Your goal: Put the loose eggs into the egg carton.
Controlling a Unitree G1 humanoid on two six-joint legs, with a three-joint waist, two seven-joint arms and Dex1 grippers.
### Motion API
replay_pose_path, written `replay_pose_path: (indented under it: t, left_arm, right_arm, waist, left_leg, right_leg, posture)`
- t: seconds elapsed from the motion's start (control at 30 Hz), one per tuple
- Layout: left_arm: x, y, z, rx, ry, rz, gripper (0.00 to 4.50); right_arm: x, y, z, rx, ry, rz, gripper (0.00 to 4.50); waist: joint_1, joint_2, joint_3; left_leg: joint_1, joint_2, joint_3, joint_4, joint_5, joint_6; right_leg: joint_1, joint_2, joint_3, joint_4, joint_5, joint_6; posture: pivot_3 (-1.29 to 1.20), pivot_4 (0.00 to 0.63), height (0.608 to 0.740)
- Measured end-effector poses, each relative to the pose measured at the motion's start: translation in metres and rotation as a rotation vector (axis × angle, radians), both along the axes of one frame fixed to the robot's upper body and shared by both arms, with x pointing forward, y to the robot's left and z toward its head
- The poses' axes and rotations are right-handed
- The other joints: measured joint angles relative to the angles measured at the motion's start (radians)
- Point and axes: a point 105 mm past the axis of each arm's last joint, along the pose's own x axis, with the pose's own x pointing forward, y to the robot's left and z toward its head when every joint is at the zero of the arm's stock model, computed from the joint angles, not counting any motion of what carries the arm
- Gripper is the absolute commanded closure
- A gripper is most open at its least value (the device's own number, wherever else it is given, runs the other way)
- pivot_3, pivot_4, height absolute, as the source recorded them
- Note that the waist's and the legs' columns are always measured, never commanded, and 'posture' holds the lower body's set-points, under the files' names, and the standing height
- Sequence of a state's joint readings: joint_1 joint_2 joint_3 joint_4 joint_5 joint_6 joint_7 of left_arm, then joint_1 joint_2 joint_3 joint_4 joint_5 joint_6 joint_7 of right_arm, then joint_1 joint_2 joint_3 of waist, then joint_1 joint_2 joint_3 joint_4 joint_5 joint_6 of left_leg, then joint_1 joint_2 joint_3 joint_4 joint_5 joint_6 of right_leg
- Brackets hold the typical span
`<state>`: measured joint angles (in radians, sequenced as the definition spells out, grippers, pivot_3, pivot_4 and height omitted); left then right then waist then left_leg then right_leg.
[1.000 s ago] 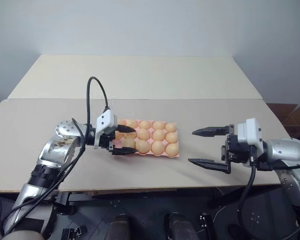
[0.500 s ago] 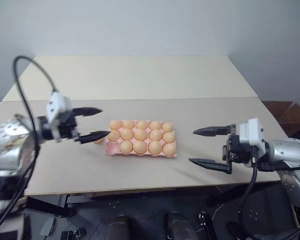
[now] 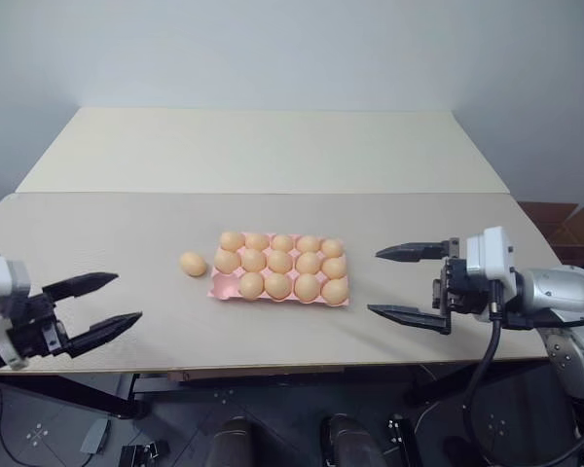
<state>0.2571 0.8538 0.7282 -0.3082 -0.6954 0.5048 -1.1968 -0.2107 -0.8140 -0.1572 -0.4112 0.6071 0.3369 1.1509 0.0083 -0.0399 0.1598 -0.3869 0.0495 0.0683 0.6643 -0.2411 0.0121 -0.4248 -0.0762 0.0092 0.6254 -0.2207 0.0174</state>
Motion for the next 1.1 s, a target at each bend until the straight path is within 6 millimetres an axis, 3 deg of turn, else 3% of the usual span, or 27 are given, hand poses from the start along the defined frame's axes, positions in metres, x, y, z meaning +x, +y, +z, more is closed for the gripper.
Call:
replay_pose_path:
  t: [0.2,0.57,0.83,1.1]
  left_arm:
    - [0.004,-0.001,0.004,0.003,-0.028,0.042,0.03]
    - [0.067,-0.017,-0.004,0.019,-0.002,0.211,0.03]
    - [0.113,-0.023,-0.029,0.096,0.097,0.278,0.03]
    - [0.137,-0.042,-0.052,0.153,0.166,0.148,0.03]
  right_arm:
    - [0.0,-0.001,0.0,0.0,0.001,-0.004,0.0]
    - [0.009,-0.001,0.005,0.031,-0.03,-0.08,0.0]
    - [0.011,0.0,0.009,0.034,-0.045,-0.075,0.0]
    - [0.011,0.001,0.01,0.035,-0.05,-0.074,0.0]
  waist:
    - [0.002,0.0,0.0]
    - [0.0,0.0,0.0]
    - [0.003,0.0,0.0]
    - [0.002,0.0,0.0]
  left_leg:
    - [0.0,0.0,0.0,0.0,0.0,0.0]
    - [0.0,-0.001,0.0,0.0,0.0,0.0]
    - [0.0,-0.001,0.0,0.0,0.0,0.0]
    - [-0.003,-0.002,0.0,0.0,0.0,0.001]
  right_leg:
    - [0.0,0.0,0.0,0.0,0.0,0.0]
    - [0.0,0.001,0.001,0.0,0.007,0.002]
    - [0.001,0.002,0.0,0.0,0.007,0.003]
    - [0.0,0.001,0.0,-0.001,0.008,0.003]
  posture:
    - [0.0,0.15,0.74]
    - [0.0,0.15,0.74]
    - [0.0,0.15,0.74]
    - [0.0,0.15,0.74]
